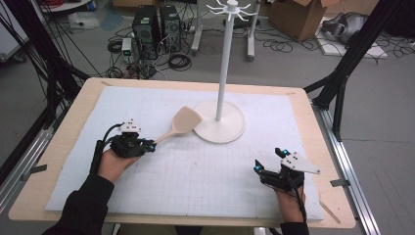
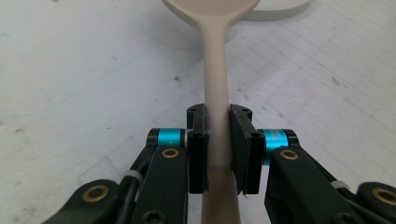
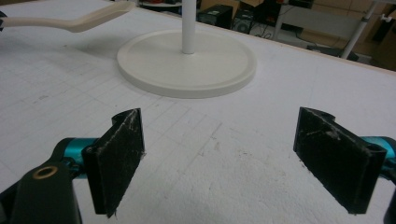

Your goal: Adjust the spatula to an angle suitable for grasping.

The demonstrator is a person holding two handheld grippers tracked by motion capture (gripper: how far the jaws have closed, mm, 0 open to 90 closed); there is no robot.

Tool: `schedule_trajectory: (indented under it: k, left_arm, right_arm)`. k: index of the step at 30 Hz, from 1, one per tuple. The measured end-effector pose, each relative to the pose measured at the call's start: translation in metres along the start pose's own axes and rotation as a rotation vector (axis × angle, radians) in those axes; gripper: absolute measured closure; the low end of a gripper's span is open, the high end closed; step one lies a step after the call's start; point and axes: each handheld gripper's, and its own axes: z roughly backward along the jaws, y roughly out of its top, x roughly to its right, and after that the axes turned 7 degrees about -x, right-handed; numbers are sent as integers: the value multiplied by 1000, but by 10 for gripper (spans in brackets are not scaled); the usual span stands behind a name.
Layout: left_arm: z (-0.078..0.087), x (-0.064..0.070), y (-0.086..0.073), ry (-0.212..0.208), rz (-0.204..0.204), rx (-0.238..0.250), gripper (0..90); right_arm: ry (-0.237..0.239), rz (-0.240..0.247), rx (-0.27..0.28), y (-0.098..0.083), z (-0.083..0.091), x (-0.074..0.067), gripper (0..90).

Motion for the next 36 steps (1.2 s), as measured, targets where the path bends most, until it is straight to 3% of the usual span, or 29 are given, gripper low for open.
schedule_trajectory:
  k: [2, 5, 9, 14, 16, 24, 26, 29, 36]
  left_arm:
    - [0, 1, 0, -22, -20, 4, 774]
    - [-1, 7, -1, -70, -99, 5, 774]
    - [-6, 14, -2, -139, -161, -6, 774]
    - [-14, 24, -1, -188, -227, -20, 774]
    - [-18, 30, -1, -228, -271, -22, 774]
    - [-27, 38, -1, -274, -341, -64, 773]
    - [-28, 40, -1, -282, -344, -61, 773]
    - [-29, 44, -2, -301, -386, -61, 773]
    - [-33, 50, -3, -341, -435, -64, 773]
  right_arm:
    - [2, -1, -2, 0, -1, -1, 155]
    - [2, 1, -1, 0, -1, -1, 155]
    - [3, 1, -2, 0, -1, 0, 155]
    - [2, 1, 0, 0, 0, 0, 155]
    - [1, 1, 1, -1, 0, 0, 155]
    - [7, -2, -3, -1, 0, -1, 155]
    - [8, -2, -5, -1, -1, -1, 155]
    - [10, 0, -7, -1, -1, -1, 155]
    - [9, 5, -4, -1, -1, -2, 155]
